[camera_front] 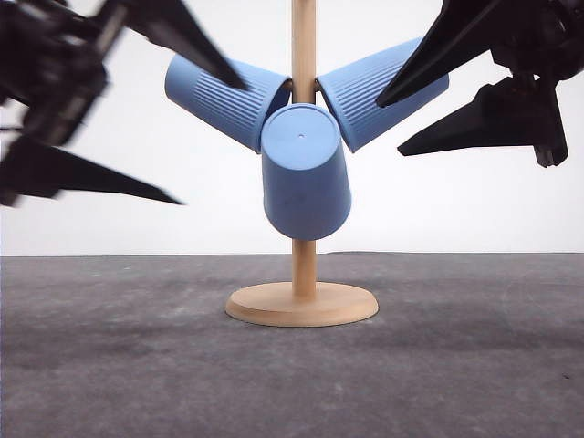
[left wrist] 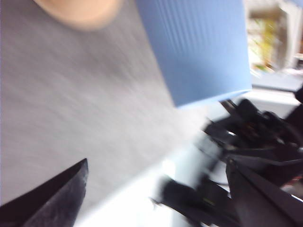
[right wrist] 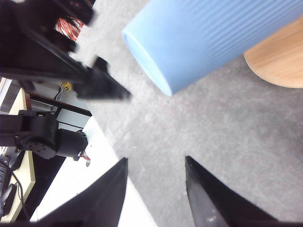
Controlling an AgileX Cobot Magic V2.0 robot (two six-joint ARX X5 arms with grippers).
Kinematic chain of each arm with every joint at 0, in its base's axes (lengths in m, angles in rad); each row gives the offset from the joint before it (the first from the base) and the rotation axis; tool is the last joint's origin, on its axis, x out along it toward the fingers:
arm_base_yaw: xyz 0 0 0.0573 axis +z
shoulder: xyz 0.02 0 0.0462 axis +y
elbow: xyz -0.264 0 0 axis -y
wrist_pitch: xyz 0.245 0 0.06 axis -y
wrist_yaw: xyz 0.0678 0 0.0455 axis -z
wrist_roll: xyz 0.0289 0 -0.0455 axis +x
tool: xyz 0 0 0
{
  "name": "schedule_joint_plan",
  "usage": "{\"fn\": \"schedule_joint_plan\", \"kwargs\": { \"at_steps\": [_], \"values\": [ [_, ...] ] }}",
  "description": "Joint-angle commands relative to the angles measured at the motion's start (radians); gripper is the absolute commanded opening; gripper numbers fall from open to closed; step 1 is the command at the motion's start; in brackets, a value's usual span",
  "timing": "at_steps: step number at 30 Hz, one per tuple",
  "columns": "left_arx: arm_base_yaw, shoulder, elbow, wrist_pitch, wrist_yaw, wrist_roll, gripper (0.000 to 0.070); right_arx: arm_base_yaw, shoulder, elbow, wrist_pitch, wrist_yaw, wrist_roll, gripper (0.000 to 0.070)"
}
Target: Place three cups
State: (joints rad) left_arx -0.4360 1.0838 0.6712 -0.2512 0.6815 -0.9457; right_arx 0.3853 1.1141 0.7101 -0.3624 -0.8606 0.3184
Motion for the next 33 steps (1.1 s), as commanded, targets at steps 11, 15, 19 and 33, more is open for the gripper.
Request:
{"fn": "schedule_joint_plan", "kwargs": {
  "at_steps": [11, 15, 19, 33],
  "values": [
    [0.191, -0.241, 0.014, -0.163, -0.362, 0.634, 0.0417, -0.100, 0.007, 0.018, -0.061, 0.404, -0.205, 0.0244],
    [0.214, -0.251, 0.014, -0.162, -0.390, 0.721, 0.0418, -0.119, 0.007, 0.018, -0.028, 0.639, -0.345, 0.0243],
    [0.215, -0.250, 0.014, -0.162, -0.390, 0.763, 0.0000, -0.128, 0.008, 0.018, 0.011, 0.747, -0.420, 0.0002],
    [0.215, -0.256, 0.014, -0.175, -0.394, 0.777, 0.0000, -0.133, 0.008, 0.018, 0.029, 0.730, -0.420, 0.0013]
  ]
}}
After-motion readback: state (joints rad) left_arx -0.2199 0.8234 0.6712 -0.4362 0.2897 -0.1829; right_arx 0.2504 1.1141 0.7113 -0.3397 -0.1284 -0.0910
